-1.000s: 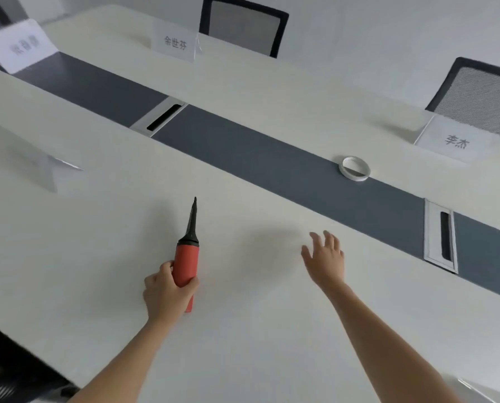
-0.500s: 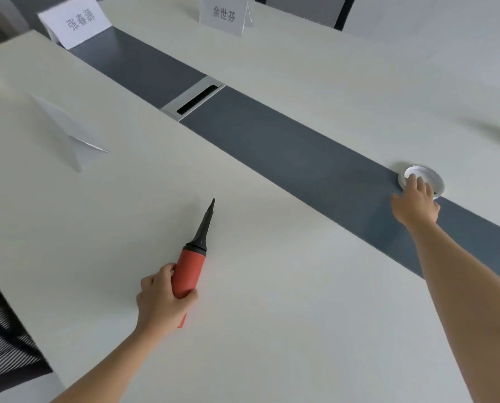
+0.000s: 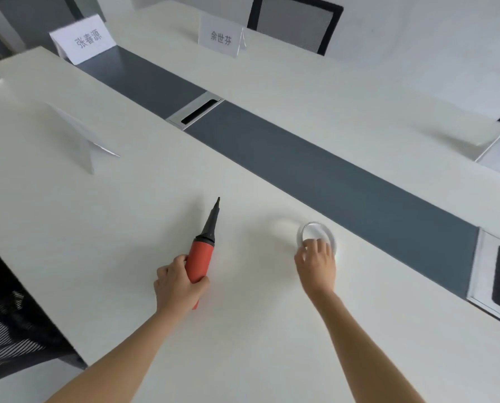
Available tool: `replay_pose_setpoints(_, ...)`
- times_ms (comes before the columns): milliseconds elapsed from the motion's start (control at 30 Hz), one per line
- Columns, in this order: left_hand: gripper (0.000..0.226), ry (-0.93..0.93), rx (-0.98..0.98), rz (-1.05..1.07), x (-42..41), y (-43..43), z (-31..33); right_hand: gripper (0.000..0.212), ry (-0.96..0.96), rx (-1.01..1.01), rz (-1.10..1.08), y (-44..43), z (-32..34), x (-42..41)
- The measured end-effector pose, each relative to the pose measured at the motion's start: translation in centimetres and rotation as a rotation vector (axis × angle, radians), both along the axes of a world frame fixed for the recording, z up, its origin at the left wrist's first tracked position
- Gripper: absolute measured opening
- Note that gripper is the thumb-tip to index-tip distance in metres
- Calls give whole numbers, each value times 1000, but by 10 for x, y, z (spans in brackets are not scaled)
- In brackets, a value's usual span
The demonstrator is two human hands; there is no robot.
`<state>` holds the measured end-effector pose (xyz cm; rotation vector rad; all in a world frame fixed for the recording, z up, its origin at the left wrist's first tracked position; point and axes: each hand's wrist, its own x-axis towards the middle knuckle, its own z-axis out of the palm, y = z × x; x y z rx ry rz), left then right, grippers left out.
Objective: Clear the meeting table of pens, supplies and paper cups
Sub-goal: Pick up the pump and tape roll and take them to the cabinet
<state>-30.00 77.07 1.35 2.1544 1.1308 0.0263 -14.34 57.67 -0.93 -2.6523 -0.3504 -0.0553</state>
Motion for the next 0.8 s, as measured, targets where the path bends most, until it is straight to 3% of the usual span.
replay_pose_setpoints(100,50,-121,-58,30,-33,-6,9,27,-80,157,76,31,9,-79)
replay_pose_setpoints(200,47,-232,-152,41,-94,-1,16,17,-95,287,136,61,16,-146)
replay_pose_setpoints(300,50,-271,-223,104,-169,10,17,3,-94,400,233,89,23,-208)
replay_pose_setpoints(400,55,-285,-287,183,-253,19,17,5,-44,457,357,113,29,-270)
replay_pose_setpoints(533,73,-206,-307,291,-367,34,8,15,74,435,472,137,26,-355)
replay_pose_setpoints(667,58,-155,-299,537,-480,41,5,41,380,249,643,163,20,-447)
replay_pose_setpoints(800,60,-221,-238,819,-554,51,3,46,342,157,896,196,29,-511)
